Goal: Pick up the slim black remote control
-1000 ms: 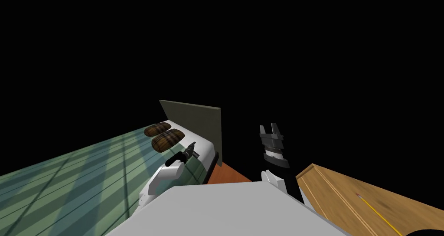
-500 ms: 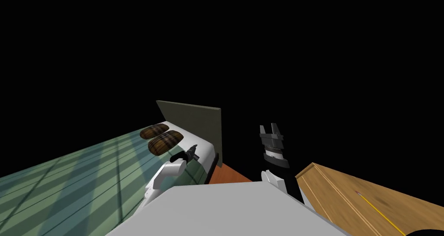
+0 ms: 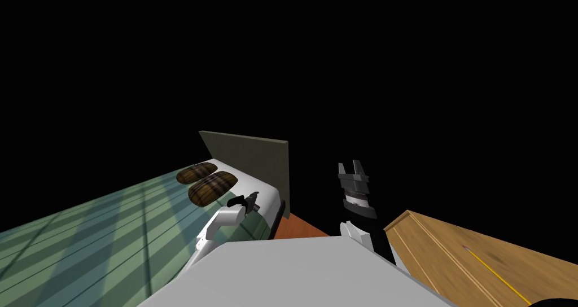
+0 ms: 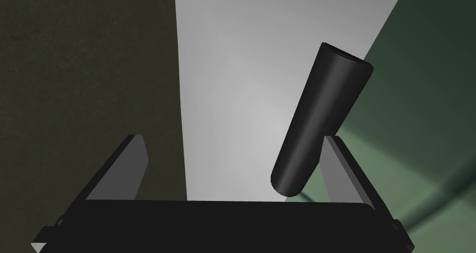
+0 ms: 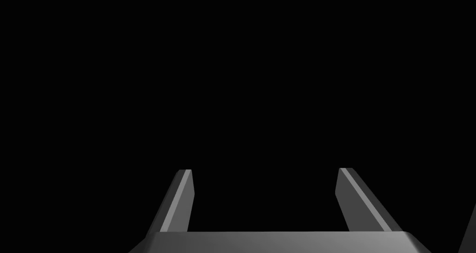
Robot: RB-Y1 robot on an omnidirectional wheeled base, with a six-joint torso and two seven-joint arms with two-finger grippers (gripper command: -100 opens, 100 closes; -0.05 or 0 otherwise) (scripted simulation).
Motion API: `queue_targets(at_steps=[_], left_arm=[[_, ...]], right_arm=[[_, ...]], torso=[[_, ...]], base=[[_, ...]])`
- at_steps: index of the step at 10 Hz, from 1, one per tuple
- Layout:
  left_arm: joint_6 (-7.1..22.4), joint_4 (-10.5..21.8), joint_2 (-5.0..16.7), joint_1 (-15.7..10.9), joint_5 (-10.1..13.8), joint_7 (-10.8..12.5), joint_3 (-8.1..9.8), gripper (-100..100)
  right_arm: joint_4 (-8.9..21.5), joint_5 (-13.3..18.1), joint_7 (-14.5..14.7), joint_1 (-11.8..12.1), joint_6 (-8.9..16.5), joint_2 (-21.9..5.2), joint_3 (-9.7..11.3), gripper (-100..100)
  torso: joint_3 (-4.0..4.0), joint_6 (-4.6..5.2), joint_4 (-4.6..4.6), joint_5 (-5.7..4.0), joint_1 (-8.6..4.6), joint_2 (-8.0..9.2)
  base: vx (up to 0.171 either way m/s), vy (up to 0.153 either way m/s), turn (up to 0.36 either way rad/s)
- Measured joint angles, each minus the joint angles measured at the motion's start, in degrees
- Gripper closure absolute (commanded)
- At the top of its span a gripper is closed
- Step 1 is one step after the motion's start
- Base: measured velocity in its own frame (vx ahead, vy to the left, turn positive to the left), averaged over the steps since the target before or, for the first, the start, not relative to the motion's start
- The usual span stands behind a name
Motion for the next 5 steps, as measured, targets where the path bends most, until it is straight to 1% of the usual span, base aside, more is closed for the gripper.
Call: queue_targets(at_steps=[1, 3, 5], left_arm=[[1.34, 0.44, 0.13, -0.13, 0.25, -0.13, -0.29, -100], [4.53, 2.16, -0.11, -1.7, 0.03, -0.03, -1.33, -100], [7.62, 3.82, 0.2, -2.97, 0.55, -0.17, -2.17, -100]], right_arm=[[0.0, 0.0, 0.0, 0.01, 0.0, 0.0, 0.0, 0], [0.0, 0.0, 0.0, 0.01, 0.0, 0.0, 0.0, 0], [0.0, 0.0, 0.0, 0.01, 0.0, 0.0, 0.0, 0]], torso=[[-0.01, -0.03, -0.01, 0.01, 0.02, -0.01], [-0.03, -0.03, -0.01, 0.02, 0.05, -0.04], [-0.03, -0.03, -0.02, 0.02, 0.05, -0.05]], base=[[0.03, 0.064, -0.076], [0.033, 0.054, -0.066], [0.038, 0.055, -0.054]])
